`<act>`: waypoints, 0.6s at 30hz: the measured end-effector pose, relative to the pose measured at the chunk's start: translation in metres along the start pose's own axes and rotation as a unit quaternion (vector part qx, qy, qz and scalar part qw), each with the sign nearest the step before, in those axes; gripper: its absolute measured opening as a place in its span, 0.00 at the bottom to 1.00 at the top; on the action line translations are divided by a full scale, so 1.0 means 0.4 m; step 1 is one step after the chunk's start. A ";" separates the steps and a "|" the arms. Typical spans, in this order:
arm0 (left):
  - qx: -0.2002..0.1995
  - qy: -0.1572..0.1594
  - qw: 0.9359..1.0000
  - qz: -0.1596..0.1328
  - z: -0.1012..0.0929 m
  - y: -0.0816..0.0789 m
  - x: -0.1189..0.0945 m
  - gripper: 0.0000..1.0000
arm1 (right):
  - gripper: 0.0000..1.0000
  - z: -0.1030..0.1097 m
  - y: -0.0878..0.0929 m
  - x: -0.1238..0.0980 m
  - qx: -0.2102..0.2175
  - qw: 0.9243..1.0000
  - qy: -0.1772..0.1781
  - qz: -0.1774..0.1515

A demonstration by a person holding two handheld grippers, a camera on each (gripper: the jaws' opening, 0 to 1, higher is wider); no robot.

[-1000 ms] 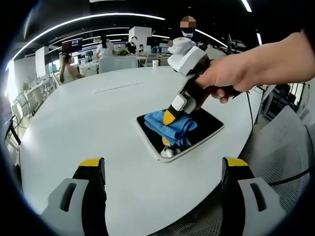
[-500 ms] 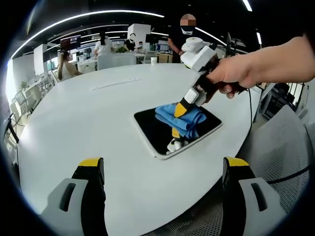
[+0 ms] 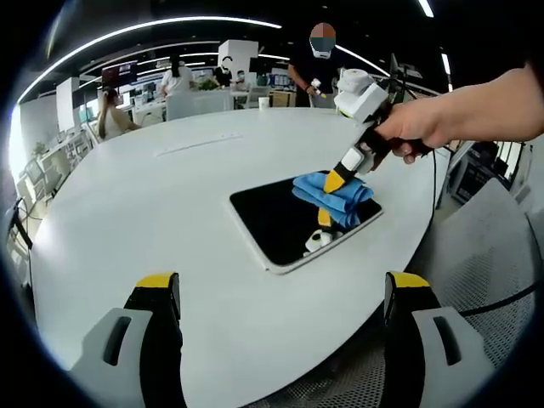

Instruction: Wipe the mirror surface with the cleaning cloth until all visible marks leave the cleaned area.

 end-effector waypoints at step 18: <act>-0.004 0.002 1.000 0.002 0.002 0.000 -0.001 0.98 | 0.01 -0.104 0.022 -0.036 0.021 0.999 0.026 0.000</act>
Point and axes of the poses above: the point that each gripper's makers call its tool centre point, and the gripper's own axes: x roughly forward along the fingers, z roughly to its left, y roughly out of its underside, the point moved 9 cm from there along -x, roughly backward along the fingers, and after that the axes turned 5 degrees about -z, right-handed, at the moved point
